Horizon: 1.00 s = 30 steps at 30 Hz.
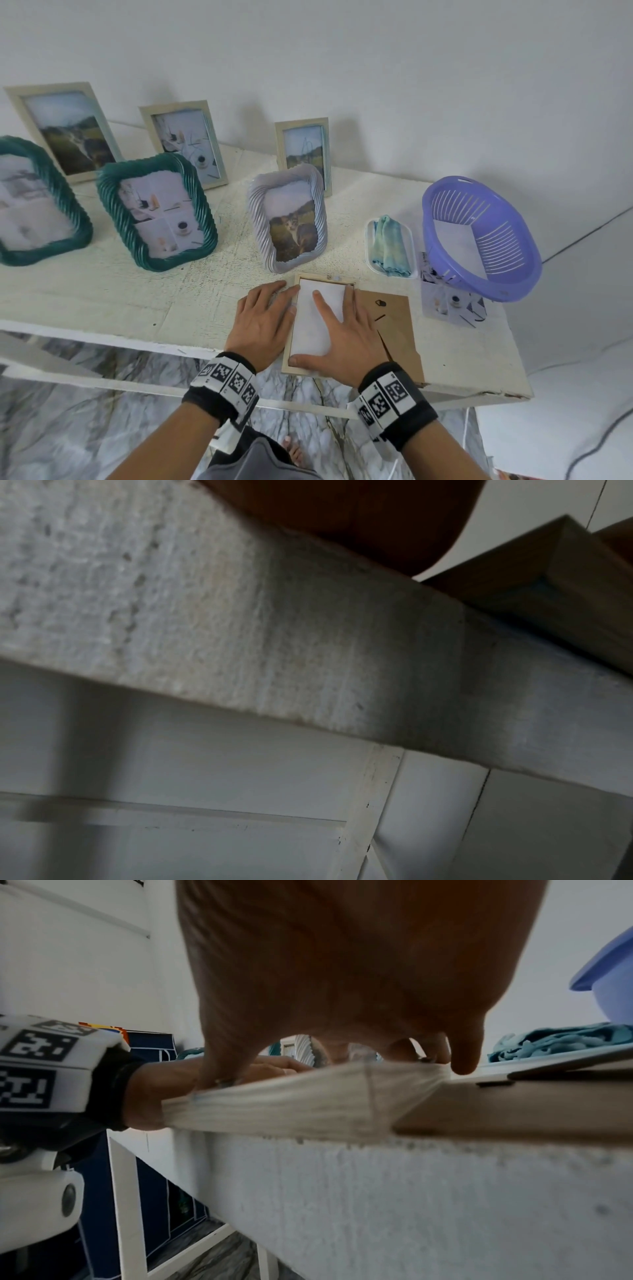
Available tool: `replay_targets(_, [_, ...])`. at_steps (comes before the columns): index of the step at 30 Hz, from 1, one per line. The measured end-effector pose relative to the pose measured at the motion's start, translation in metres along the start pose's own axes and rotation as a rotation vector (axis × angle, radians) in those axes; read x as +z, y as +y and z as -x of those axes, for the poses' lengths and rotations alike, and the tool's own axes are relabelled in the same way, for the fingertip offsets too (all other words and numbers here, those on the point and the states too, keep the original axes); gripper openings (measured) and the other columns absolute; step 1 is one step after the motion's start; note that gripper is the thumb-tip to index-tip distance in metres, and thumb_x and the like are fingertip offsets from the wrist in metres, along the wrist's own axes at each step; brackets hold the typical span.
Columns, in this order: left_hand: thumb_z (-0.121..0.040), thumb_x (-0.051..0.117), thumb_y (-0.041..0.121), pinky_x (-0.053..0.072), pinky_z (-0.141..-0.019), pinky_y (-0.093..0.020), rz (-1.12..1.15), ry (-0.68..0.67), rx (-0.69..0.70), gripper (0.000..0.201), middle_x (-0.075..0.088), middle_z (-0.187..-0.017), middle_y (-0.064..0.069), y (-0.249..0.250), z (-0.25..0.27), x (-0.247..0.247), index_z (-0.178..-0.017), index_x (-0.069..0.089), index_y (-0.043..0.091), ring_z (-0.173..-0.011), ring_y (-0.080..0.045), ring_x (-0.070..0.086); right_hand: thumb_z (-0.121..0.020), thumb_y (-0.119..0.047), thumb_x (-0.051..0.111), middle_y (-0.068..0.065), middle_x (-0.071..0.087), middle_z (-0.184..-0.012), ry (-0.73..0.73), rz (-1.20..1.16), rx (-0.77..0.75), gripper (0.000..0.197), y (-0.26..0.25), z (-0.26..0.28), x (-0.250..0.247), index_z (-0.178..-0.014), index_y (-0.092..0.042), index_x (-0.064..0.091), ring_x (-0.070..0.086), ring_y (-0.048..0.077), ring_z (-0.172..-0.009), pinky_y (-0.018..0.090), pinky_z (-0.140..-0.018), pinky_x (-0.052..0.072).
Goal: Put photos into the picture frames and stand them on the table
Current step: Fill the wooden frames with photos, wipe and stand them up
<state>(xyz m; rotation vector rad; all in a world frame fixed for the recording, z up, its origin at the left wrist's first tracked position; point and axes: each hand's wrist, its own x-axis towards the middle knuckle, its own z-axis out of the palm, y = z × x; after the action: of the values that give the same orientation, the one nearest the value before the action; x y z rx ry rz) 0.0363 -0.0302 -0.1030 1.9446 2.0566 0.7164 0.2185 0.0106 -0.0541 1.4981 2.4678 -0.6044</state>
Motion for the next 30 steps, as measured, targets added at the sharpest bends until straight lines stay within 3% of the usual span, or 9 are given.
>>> replay_targets(5, [-0.099, 0.031, 0.043, 0.041, -0.096, -0.042, 0.005, 0.001, 0.001, 0.045, 0.051, -0.136, 0.000, 0.000, 0.000, 0.000, -0.137, 0.050, 0.028, -0.122, -0.022, 0.045, -0.044, -0.099, 0.029, 0.017, -0.029, -0.155, -0.017, -0.016, 0.009, 0.132, 0.001, -0.004, 0.002, -0.148, -0.034, -0.023, -0.025, 0.032, -0.143, 0.045, -0.119, 0.000])
replay_targets(9, [-0.099, 0.032, 0.042, 0.041, -0.095, -0.042, 0.003, 0.001, 0.005, 0.045, 0.052, -0.136, 0.000, 0.000, -0.001, 0.000, -0.137, 0.051, 0.028, -0.122, -0.022, 0.046, -0.047, -0.098, 0.035, 0.018, -0.027, -0.155, -0.012, 0.003, 0.022, 0.136, 0.001, -0.008, 0.003, -0.149, -0.026, -0.021, -0.025, 0.032, -0.144, 0.045, -0.120, 0.003])
replay_targets(13, [-0.099, 0.030, 0.043, 0.041, -0.096, -0.041, -0.001, 0.004, 0.003, 0.046, 0.051, -0.138, 0.001, 0.001, 0.000, 0.000, -0.138, 0.050, 0.028, -0.123, -0.021, 0.045, -0.056, -0.091, 0.051, 0.019, -0.023, -0.157, -0.011, -0.011, 0.038, 0.135, -0.003, -0.007, -0.002, -0.150, -0.023, -0.019, -0.021, 0.032, -0.145, 0.045, -0.119, 0.005])
replay_targets(16, [-0.099, 0.028, 0.044, 0.038, -0.099, -0.039, 0.036, 0.006, -0.019, 0.049, 0.052, -0.138, 0.002, 0.001, 0.000, -0.001, -0.139, 0.049, 0.026, -0.123, -0.019, 0.046, -0.058, -0.087, 0.056, 0.015, -0.012, -0.159, 0.029, -0.037, 0.040, 0.132, -0.004, -0.006, -0.004, -0.151, -0.026, -0.015, -0.011, 0.031, -0.147, 0.045, -0.119, 0.011])
replay_targets(20, [-0.095, 0.025, 0.054, 0.031, -0.104, -0.034, 0.157, 0.005, -0.085, 0.058, 0.052, -0.139, 0.007, 0.002, -0.002, -0.003, -0.137, 0.053, 0.025, -0.126, -0.015, 0.042, -0.051, -0.085, 0.063, 0.008, 0.018, -0.153, 0.132, -0.080, 0.043, 0.133, -0.009, -0.007, -0.006, -0.148, -0.037, -0.013, 0.014, 0.032, -0.142, 0.048, -0.113, 0.026])
replay_targets(23, [-0.091, 0.029, 0.057, 0.027, -0.103, -0.032, 0.352, 0.018, -0.123, 0.058, 0.052, -0.136, 0.009, 0.007, -0.004, -0.011, -0.125, 0.064, 0.025, -0.127, -0.012, 0.041, -0.051, -0.081, 0.067, 0.006, 0.016, -0.152, 0.174, -0.108, 0.045, 0.130, -0.013, -0.005, -0.009, -0.147, -0.041, -0.012, 0.016, 0.031, -0.141, 0.048, -0.112, 0.028])
replay_targets(25, [-0.090, 0.037, 0.054, 0.035, -0.098, -0.032, 0.493, 0.037, -0.093, 0.051, 0.059, -0.125, 0.009, 0.013, -0.006, -0.018, -0.112, 0.068, 0.020, -0.117, -0.010, 0.049, -0.056, -0.076, 0.069, 0.003, 0.005, -0.156, 0.190, -0.143, 0.024, 0.126, -0.015, -0.005, -0.014, -0.147, -0.041, -0.010, 0.012, 0.031, -0.142, 0.048, -0.112, 0.029])
replay_targets(27, [-0.089, 0.044, 0.054, 0.048, -0.083, -0.035, 0.686, 0.002, -0.103, 0.045, 0.067, -0.100, 0.003, 0.020, -0.008, -0.025, -0.098, 0.066, 0.015, -0.094, -0.014, 0.061, -0.061, -0.071, 0.071, -0.002, -0.008, -0.158, 0.186, -0.237, 0.008, 0.121, -0.017, -0.003, -0.021, -0.147, -0.043, -0.009, 0.004, 0.026, -0.145, 0.046, -0.114, 0.028])
replay_targets(30, [-0.090, 0.052, 0.052, 0.051, -0.069, -0.047, 0.876, -0.037, -0.197, 0.039, 0.067, -0.082, -0.009, 0.023, -0.013, -0.037, -0.092, 0.064, 0.015, -0.075, -0.025, 0.061, -0.075, -0.054, 0.074, -0.012, -0.013, -0.159, 0.285, -0.499, -0.045, 0.102, -0.021, 0.009, -0.033, -0.148, -0.048, 0.002, -0.001, 0.007, -0.146, 0.027, -0.111, 0.022])
